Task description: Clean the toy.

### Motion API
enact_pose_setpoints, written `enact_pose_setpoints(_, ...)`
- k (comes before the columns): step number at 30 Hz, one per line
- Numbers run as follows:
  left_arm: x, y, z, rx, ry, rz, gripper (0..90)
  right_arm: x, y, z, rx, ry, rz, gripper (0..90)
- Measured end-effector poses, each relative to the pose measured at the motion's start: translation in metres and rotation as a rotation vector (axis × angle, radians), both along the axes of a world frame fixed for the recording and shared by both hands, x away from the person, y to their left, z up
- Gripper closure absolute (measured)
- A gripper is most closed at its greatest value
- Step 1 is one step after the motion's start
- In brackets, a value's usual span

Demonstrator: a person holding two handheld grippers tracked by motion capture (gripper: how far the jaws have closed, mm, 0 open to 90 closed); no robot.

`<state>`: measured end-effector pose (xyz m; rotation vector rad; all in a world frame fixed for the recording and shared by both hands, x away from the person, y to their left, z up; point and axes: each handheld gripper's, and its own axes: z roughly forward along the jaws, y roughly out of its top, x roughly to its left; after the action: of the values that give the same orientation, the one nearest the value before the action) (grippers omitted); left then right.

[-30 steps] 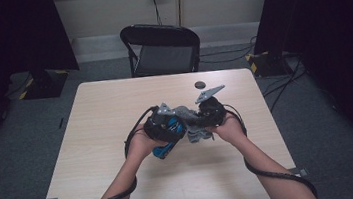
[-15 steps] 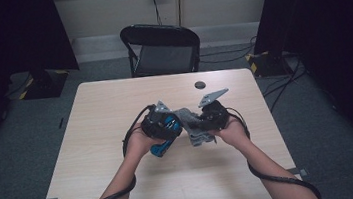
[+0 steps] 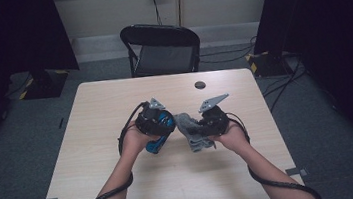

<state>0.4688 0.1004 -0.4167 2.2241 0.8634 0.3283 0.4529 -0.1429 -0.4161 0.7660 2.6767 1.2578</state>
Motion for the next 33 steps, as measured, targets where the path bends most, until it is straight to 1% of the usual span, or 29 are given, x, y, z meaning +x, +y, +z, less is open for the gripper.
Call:
enact_pose_setpoints(1,0.0,0.002,0.0,-0.009,-0.004,0.008,25.4,0.0,0.0,-0.001,0.0,0.002,-0.002,75.4)
enact_pose_setpoints(3,0.001,0.005,0.001,-0.009,-0.002,0.019,25.4,-0.001,-0.001,-0.004,0.0,0.016,0.001,75.2)
enact_pose_setpoints(5,0.001,0.008,0.003,-0.015,-0.004,0.027,25.4,-0.002,-0.003,-0.008,-0.01,0.026,0.001,75.1)
enact_pose_setpoints(6,0.001,0.01,0.004,-0.014,-0.011,0.027,25.4,-0.002,-0.004,-0.009,-0.012,0.029,-0.002,75.0)
enact_pose_setpoints(9,-0.001,0.011,0.006,-0.016,-0.014,0.027,25.4,-0.001,-0.007,-0.012,-0.016,0.034,-0.015,75.0)
enact_pose_setpoints(10,-0.003,0.01,0.008,-0.02,-0.024,0.016,25.4,0.002,-0.01,-0.012,-0.021,0.034,-0.031,75.1)
enact_pose_setpoints(14,-0.009,0.007,0.011,-0.033,-0.03,-0.01,25.4,0.009,-0.014,-0.007,-0.032,0.024,-0.055,75.0)
enact_pose_setpoints(16,-0.011,0.005,0.011,-0.036,-0.026,-0.02,25.4,0.014,-0.016,-0.003,-0.037,0.02,-0.07,75.0)
enact_pose_setpoints(22,-0.017,-0.002,0.009,-0.046,-0.027,-0.044,25.4,0.026,-0.02,0.007,-0.029,0.017,-0.122,75.0)
enact_pose_setpoints(25,-0.021,-0.009,0.007,-0.053,-0.023,-0.067,25.4,0.031,-0.018,0.011,-0.022,0.009,-0.131,75.0)
enact_pose_setpoints(26,-0.021,-0.009,0.007,-0.053,-0.023,-0.067,25.4,0.032,-0.017,0.012,-0.019,0.009,-0.132,75.0)
enact_pose_setpoints(27,-0.022,-0.011,0.006,-0.051,-0.018,-0.079,25.4,0.034,-0.015,0.013,-0.017,0.013,-0.131,75.0)
enact_pose_setpoints(33,-0.023,-0.017,0.005,-0.046,-0.019,-0.099,25.4,0.034,-0.005,0.016,-0.002,0.01,-0.114,74.7)
